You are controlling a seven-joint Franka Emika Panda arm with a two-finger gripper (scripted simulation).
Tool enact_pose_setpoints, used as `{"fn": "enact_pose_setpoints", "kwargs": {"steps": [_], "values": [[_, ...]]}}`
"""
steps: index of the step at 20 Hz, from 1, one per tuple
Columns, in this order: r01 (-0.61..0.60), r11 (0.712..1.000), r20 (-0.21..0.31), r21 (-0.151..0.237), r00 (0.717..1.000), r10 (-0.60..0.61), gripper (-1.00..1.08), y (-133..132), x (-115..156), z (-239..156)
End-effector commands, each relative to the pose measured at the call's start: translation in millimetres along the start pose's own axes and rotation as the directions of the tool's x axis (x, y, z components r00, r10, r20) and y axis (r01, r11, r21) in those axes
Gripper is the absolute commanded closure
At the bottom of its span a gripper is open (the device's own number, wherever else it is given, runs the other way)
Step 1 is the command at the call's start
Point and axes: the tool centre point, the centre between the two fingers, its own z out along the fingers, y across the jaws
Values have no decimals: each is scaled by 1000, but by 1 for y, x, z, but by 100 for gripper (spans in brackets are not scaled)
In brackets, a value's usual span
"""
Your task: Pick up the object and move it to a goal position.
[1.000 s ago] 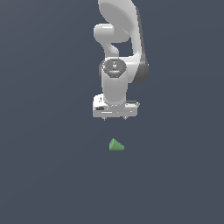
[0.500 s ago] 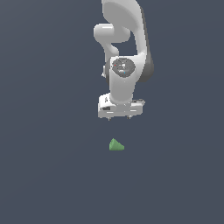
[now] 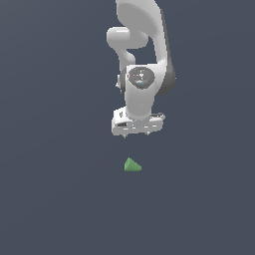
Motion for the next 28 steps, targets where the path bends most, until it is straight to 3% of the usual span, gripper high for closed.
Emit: {"fn": "enact_pose_setpoints", "kwargs": {"steps": [1, 8, 14, 21, 28], "values": [[26, 1000, -1, -2, 1000, -26, -92, 0, 2, 1], [149, 989, -5, -9, 989, -149, -92, 2, 13, 7], [304, 953, -8, -18, 953, -304, -92, 4, 27, 15], [486, 874, -11, -29, 874, -486, -92, 7, 44, 25], [646, 762, -13, -40, 762, -647, -92, 11, 61, 35]]}}
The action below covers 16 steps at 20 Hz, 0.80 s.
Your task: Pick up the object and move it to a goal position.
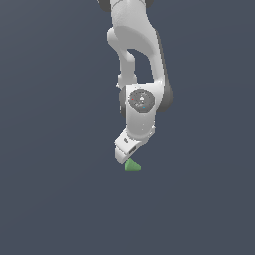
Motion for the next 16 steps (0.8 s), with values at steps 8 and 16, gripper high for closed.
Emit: {"fn": "enact_pose_setpoints", "kwargs": {"steps": [8, 16], "values": [[260, 966, -11, -14, 966, -260, -92, 17, 14, 15], [405, 914, -17, -25, 914, -406, -92, 27, 21, 24]]}}
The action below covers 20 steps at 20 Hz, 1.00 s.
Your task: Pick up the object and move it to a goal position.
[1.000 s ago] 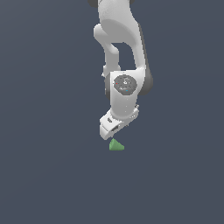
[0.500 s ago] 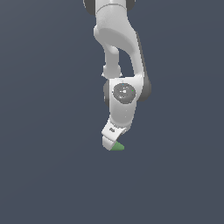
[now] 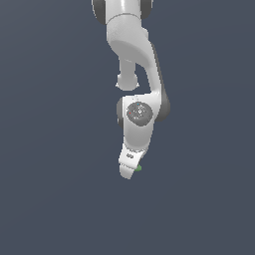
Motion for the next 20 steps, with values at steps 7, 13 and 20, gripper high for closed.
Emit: {"fn": "enact_pose_setpoints", "kwargs": {"steps": [7, 13, 20], "values": [[88, 996, -5, -6, 996, -88, -92, 7, 1, 5], [90, 996, -5, -6, 996, -90, -92, 7, 1, 7], [93, 996, -5, -6, 996, -93, -92, 6, 1, 36]]}}
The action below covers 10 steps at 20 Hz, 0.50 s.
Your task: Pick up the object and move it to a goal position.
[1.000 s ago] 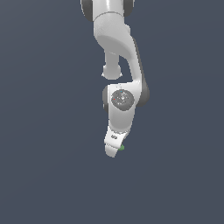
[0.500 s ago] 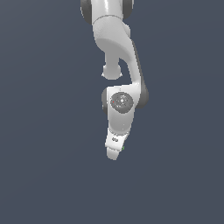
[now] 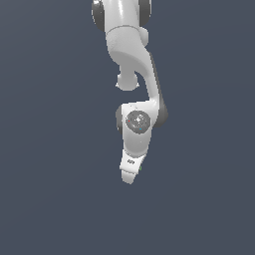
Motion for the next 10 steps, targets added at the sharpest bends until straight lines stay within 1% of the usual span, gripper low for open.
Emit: {"fn": "enact_pose_setpoints", "kwargs": {"steps": [1, 5, 9, 10], "values": [[2, 1000, 0, 1, 1000, -2, -92, -1, 0, 14], [3, 1000, 0, 1, 1000, -3, -92, -1, 0, 28], [3, 1000, 0, 1, 1000, -3, -92, 0, 0, 29], [3, 1000, 0, 1, 1000, -3, 108, 0, 0, 29]]}}
